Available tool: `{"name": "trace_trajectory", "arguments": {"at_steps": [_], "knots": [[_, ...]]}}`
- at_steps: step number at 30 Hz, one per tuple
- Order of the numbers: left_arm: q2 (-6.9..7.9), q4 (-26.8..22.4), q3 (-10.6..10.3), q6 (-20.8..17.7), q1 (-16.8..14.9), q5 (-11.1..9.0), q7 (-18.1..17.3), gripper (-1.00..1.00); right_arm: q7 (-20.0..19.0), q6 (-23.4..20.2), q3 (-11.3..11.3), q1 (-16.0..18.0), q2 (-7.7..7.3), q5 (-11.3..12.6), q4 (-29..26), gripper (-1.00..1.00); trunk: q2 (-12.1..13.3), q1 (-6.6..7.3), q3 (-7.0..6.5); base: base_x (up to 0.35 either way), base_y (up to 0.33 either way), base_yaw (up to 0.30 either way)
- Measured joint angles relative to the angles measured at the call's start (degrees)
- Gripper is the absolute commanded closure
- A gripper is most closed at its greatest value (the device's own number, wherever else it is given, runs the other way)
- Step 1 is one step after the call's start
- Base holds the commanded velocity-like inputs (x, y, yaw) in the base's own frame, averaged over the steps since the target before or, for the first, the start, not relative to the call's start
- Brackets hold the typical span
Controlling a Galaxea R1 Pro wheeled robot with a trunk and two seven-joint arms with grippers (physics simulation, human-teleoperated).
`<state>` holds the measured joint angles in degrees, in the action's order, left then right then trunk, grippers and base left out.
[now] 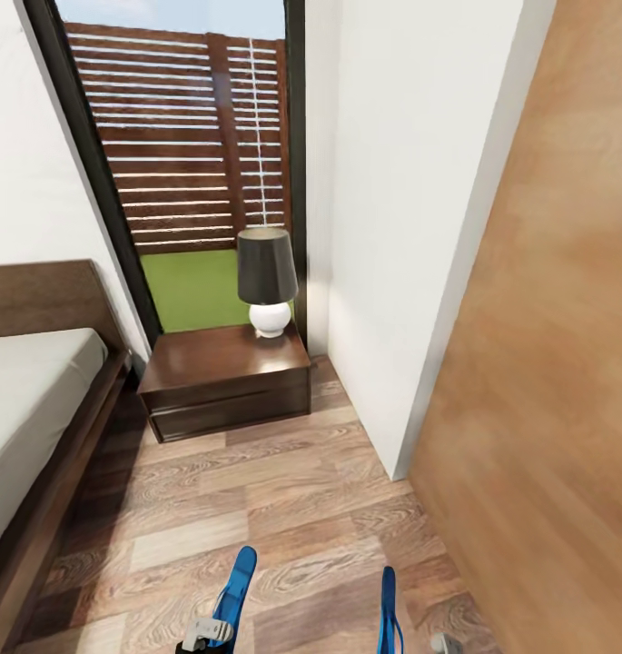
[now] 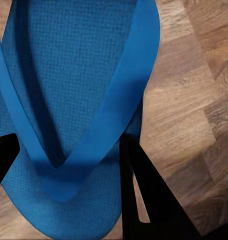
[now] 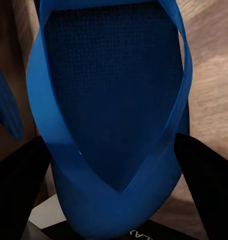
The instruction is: In the bedroom, move the book from the bed onto either nightstand, and place the two sandals side by side next to the bed.
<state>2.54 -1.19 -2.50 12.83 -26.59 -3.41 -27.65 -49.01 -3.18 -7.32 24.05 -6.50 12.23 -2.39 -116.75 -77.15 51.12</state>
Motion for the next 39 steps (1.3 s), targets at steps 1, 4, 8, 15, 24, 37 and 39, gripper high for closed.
{"name": "trace_trajectory", "arguments": {"at_steps": [1, 4, 8, 15, 24, 37, 39], "knots": [[0.00, 0.00, 0.00, 0.00, 0.00, 0.00, 0.00, 1.00, 0.00, 0.00, 0.00, 0.00, 0.00, 0.00, 0.00, 1.00, 0.00, 0.00, 0.00, 0.327, 0.000, 0.000], [0.00, 0.00, 0.00, 0.00, 0.00, 0.00, 0.00, 1.00, 0.00, 0.01, 0.00, 0.00, 0.00, 0.00, 0.00, 1.00, 0.00, 0.00, 0.00, 0.327, 0.000, 0.000], [0.00, 0.00, -0.01, -0.01, 0.00, 0.00, 0.02, 1.00, 0.00, 0.00, 0.00, 0.00, 0.00, 0.00, 0.00, 1.00, 0.00, 0.00, 0.00, 0.327, 0.000, 0.000], [0.00, 0.00, -0.01, -0.03, 0.00, 0.00, 0.03, 1.00, 0.00, 0.00, 0.00, 0.00, 0.00, 0.00, 0.01, 1.00, 0.00, 0.00, 0.00, 0.327, 0.000, 0.039], [0.01, -0.02, 0.01, 0.00, 0.02, -0.01, -0.01, 1.00, 0.09, 0.00, 0.00, 0.02, 0.01, -0.01, 0.02, 1.00, 0.00, 0.00, 0.00, 0.327, 0.000, 0.269], [0.01, -0.02, 0.00, 0.00, 0.02, -0.01, 0.03, 1.00, 0.09, 0.00, 0.00, 0.02, 0.01, -0.01, 0.02, 1.00, 0.00, 0.00, 0.00, 0.323, -0.006, 0.286], [0.01, -0.02, 0.01, -0.03, 0.02, -0.01, 0.04, 1.00, 0.09, 0.00, -0.01, 0.02, 0.01, -0.01, 0.02, 1.00, 0.00, 0.00, 0.00, 0.285, -0.121, 0.286]]}}
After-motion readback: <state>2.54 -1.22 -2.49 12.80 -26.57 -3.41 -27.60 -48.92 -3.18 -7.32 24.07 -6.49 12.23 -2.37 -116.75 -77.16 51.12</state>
